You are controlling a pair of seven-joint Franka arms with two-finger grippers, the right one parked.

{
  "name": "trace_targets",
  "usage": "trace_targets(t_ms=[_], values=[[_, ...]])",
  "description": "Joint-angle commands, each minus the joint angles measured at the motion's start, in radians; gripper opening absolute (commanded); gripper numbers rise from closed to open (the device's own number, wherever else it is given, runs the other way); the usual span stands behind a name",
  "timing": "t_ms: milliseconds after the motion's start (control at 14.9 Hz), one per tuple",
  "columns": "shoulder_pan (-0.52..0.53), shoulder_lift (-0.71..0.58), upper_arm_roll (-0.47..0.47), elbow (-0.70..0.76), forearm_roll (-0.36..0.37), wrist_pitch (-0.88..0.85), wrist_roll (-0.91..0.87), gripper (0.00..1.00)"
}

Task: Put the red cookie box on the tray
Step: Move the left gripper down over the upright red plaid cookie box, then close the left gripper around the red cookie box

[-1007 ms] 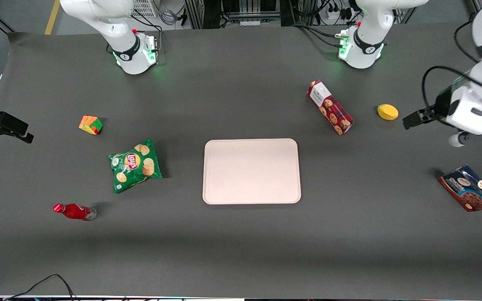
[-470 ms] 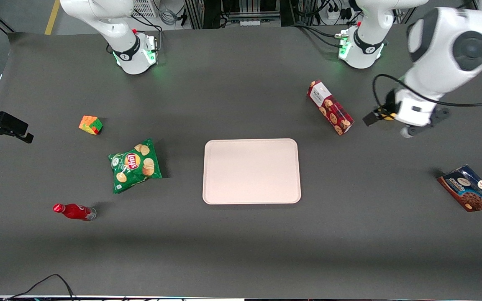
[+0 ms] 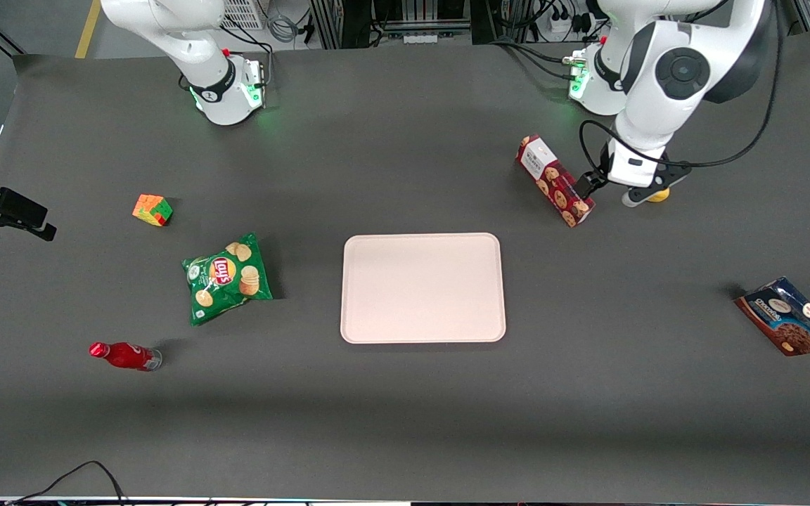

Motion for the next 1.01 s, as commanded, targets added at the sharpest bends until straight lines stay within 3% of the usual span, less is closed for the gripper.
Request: trace_targets(t_ms=[0, 268, 537, 940], values=[[-0.032, -0.056, -0.028, -0.127, -0.042, 0.100, -0.108, 1.00], [-0.050, -0.018, -0.133, -0.215, -0.174, 0.263, -0.157, 1.00], [-0.069, 0.070, -0.212, -0.284, -0.183, 0.448, -0.234, 1.00], [-0.080, 0.099, -0.224, -0.316, -0.182, 0.466, -0.219, 1.00]])
